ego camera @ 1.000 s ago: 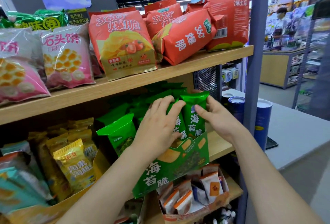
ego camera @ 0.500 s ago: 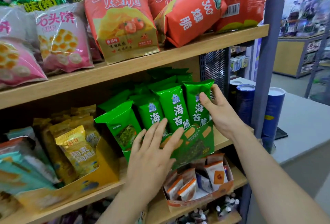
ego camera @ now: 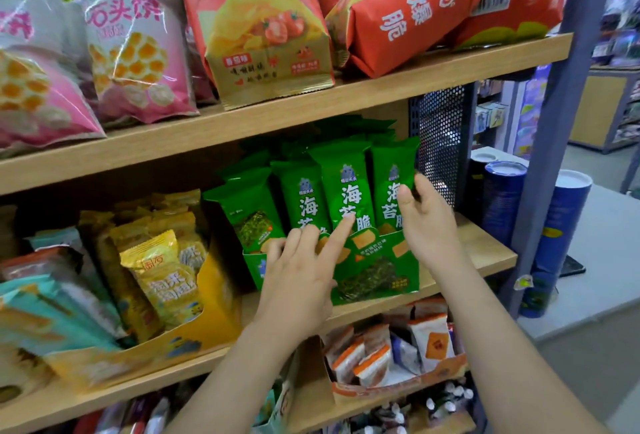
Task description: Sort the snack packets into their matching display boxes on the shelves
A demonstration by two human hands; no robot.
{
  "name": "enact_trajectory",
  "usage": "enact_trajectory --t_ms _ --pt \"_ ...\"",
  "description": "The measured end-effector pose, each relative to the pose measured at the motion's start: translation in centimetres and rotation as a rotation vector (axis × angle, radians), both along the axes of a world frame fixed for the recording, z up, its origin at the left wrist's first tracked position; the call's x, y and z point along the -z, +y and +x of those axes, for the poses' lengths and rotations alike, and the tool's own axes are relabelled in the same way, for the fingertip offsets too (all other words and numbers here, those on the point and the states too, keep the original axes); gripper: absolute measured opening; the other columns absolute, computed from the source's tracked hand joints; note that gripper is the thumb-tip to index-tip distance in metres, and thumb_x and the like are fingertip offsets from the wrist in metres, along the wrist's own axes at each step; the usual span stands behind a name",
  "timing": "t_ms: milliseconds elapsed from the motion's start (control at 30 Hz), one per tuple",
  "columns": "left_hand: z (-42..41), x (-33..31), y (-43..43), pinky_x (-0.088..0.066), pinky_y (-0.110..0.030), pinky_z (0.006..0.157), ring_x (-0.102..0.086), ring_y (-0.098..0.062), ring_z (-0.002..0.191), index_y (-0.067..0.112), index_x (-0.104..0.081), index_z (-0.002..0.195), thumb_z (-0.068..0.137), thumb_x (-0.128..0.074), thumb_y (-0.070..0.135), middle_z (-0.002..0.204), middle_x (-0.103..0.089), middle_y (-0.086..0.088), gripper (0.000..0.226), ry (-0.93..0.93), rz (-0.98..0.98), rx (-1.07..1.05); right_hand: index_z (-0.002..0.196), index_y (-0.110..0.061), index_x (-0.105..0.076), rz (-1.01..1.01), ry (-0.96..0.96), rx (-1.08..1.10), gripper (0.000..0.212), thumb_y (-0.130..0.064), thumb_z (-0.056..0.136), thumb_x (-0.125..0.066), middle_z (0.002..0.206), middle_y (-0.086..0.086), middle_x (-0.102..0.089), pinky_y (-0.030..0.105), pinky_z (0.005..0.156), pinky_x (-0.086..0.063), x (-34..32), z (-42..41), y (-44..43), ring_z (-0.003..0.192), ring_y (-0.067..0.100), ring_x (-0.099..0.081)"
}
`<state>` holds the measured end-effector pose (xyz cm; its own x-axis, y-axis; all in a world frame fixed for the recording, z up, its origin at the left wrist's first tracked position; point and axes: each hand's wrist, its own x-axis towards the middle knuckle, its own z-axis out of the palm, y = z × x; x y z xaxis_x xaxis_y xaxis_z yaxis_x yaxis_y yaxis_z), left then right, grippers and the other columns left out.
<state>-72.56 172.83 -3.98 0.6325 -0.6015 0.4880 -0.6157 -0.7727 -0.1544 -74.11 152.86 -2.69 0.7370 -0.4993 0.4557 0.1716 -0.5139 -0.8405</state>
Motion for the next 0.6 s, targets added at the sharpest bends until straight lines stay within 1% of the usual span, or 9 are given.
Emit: enact_trajectory --t_ms 33,67,100,133,233,333,433,500,600 --pt "0.0 -0.1 -0.3 -0.023 -0.036 0.088 -0.035 -0.02 0.106 0.038 0.007 0.151 0.083 -0.071 0.028 0.112 -0.038 0.0 0.104 0.009 -0.007 -0.007 0.143 -0.009 -0.041 -0.024 0.027 -0.001 0.047 -0.036 0.104 -0.04 0.141 0.011 -0.052 0.041 0.107 -0.037 0.0 -0.4 0.6 0.129 0.027 -0.048" --pt "0.0 -0.2 -0.5 -0.023 -0.036 0.089 -0.034 -0.02 0.108 0.04 0.01 0.15 0.085 -0.068 0.027 0.113 -0.037 0.001 0.102 0.016 -0.021 -0.016 0.154 -0.014 -0.023 -0.059 0.046 0.011 0.059 -0.039 0.103 -0.04 0.156 0.005 -0.035 0.039 0.114 -0.027 0.0 -0.8 1.4 0.142 0.021 -0.033" --pt "0.1 -0.4 -0.8 -0.024 -0.037 0.089 -0.034 -0.02 0.109 0.041 0.008 0.15 0.084 -0.068 0.026 0.113 -0.037 0.001 0.102 0.018 -0.038 -0.022 0.157 -0.019 -0.01 -0.112 0.063 0.046 0.066 -0.042 0.103 -0.04 0.162 0.002 -0.021 0.04 0.116 -0.022 0.1 -1.1 2.3 0.147 0.019 -0.022" --pt "0.4 -0.5 -1.0 -0.026 -0.037 0.088 -0.037 -0.021 0.109 0.042 0.005 0.15 0.083 -0.07 0.024 0.113 -0.039 0.0 0.102 0.019 -0.054 -0.021 0.158 -0.021 -0.005 -0.181 0.075 0.094 0.07 -0.045 0.102 -0.039 0.164 0.002 -0.015 0.044 0.116 -0.021 0.4 -1.4 3.0 0.148 0.02 -0.017" --pt "1.5 -0.3 -1.6 -0.034 -0.041 0.085 -0.046 -0.026 0.109 0.04 -0.01 0.15 0.077 -0.075 0.018 0.114 -0.048 -0.004 0.1 0.038 -0.087 -0.001 0.157 -0.019 -0.014 -0.336 0.123 0.241 0.066 -0.048 0.101 -0.035 0.163 0.01 -0.015 0.058 0.112 -0.025 1.6 -1.8 4.8 0.147 0.027 -0.016" --pt "2.2 0.1 -1.8 -0.042 -0.046 0.089 -0.05 -0.032 0.113 0.035 -0.024 0.147 0.074 -0.079 0.016 0.121 -0.052 -0.011 0.093 0.015 -0.104 -0.009 0.153 -0.02 -0.027 -0.424 0.033 0.253 0.056 -0.037 0.102 -0.041 0.159 0.011 -0.027 0.059 0.108 -0.031 2.6 -2.2 6.1 0.144 0.029 -0.025" --pt "1.2 0.2 -0.4 -0.042 -0.051 0.099 -0.045 -0.033 0.121 0.028 -0.03 0.145 0.074 -0.077 0.008 0.13 -0.049 -0.015 0.088 -0.038 -0.226 0.051 0.148 -0.021 -0.038 -0.525 -0.037 0.177 0.056 -0.018 0.096 -0.056 0.154 0.009 -0.037 0.056 0.106 -0.035 3.3 -3.0 7.3 0.14 0.029 -0.034" --pt "-0.7 0.7 1.8 -0.046 -0.045 0.1 -0.047 -0.031 0.121 0.021 -0.042 0.14 0.079 -0.07 0.004 0.131 -0.051 -0.013 0.069 -0.06 -0.325 0.113 0.144 -0.016 -0.046 -0.546 -0.088 0.085 0.053 -0.01 0.092 -0.059 0.149 0.008 -0.045 0.05 0.105 -0.038 3.5 -3.5 8.2 0.135 0.027 -0.041" --pt "-3.4 2.6 6.5 -0.054 -0.04 0.08 -0.059 -0.027 0.103 0.014 -0.062 0.124 0.089 -0.06 0.008 0.116 -0.063 -0.008 0.035 -0.022 -0.419 0.138 0.133 -0.01 -0.059 -0.518 -0.133 -0.063 0.041 -0.005 0.092 -0.059 0.136 0.006 -0.057 0.038 0.101 -0.044 3.7 -4.5 10.3 0.124 0.021 -0.052"
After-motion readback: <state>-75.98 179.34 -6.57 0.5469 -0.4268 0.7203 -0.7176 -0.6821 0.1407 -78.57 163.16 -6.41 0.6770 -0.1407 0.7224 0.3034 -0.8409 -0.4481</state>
